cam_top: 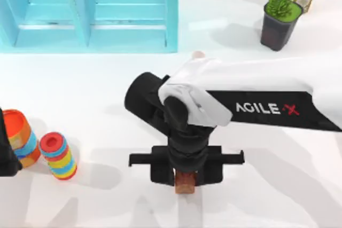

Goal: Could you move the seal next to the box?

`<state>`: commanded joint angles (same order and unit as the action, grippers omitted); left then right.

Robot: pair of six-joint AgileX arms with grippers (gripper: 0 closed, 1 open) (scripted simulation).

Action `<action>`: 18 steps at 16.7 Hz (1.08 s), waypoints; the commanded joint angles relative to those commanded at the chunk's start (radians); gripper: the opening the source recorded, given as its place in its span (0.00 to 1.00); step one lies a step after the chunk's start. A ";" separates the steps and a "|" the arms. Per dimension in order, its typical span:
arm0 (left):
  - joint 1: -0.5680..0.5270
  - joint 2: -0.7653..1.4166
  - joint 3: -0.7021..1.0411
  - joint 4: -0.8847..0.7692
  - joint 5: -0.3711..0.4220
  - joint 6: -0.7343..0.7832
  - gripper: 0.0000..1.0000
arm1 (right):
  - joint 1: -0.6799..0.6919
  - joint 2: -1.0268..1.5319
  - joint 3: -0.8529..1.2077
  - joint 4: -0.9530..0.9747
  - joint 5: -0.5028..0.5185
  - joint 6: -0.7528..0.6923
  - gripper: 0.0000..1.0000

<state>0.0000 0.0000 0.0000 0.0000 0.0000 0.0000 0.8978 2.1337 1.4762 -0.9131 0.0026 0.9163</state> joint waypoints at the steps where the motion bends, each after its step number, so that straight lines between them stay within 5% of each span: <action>1: 0.000 0.000 0.000 0.000 0.000 0.000 1.00 | 0.000 0.000 0.000 0.000 0.000 0.000 0.00; 18: 0.000 0.000 0.000 0.000 0.000 0.000 1.00 | 0.001 -0.065 0.114 -0.176 0.006 -0.012 0.00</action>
<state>0.0000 0.0000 0.0000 0.0000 0.0000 0.0000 0.8988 2.0687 1.5907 -1.0895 0.0090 0.9042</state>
